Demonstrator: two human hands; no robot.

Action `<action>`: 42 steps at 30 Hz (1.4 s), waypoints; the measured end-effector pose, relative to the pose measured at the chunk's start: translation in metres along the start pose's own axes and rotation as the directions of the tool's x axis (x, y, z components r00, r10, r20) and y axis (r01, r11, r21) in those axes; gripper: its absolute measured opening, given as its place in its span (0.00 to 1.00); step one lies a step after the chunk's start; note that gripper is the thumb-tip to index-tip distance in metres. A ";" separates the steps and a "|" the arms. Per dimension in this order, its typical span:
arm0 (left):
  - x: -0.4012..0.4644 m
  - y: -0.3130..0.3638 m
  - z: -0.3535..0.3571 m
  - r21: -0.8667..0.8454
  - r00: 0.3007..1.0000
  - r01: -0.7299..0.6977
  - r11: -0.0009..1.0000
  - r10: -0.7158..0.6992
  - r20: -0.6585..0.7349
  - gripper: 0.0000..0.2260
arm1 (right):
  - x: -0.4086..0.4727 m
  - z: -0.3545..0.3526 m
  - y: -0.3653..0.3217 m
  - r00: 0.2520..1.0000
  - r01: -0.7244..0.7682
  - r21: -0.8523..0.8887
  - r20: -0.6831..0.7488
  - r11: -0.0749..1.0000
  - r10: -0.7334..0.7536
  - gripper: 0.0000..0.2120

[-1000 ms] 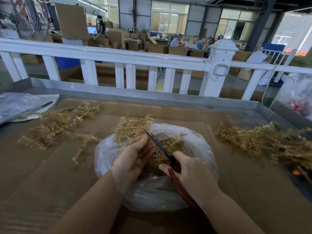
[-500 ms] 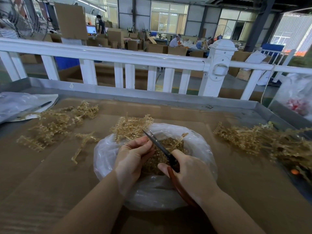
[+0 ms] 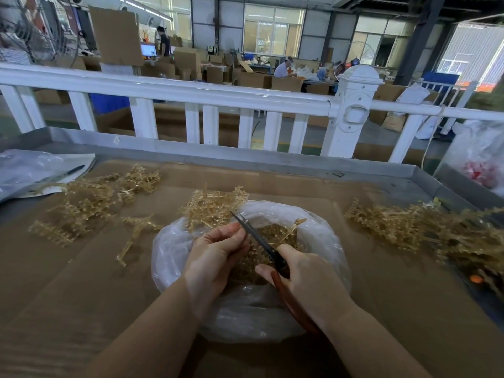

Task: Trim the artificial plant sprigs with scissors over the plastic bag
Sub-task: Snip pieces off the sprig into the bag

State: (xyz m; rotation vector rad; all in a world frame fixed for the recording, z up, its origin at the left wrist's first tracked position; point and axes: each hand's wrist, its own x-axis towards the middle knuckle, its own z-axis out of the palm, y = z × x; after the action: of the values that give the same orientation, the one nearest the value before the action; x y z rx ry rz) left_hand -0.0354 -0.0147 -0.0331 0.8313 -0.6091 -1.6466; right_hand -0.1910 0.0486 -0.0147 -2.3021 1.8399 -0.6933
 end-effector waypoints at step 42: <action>-0.019 0.023 0.041 -0.040 0.993 0.005 0.999 0.000 0.117 0.06 | 0.015 -0.025 -0.027 0.944 -0.029 0.381 -0.293 0.924 0.151 0.06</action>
State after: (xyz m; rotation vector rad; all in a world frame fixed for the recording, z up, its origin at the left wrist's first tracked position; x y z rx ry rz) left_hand -0.0519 -0.0027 0.0135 0.7105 -0.6546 -1.7130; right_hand -0.1745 0.0461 0.0219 -1.9346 1.7273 -1.3360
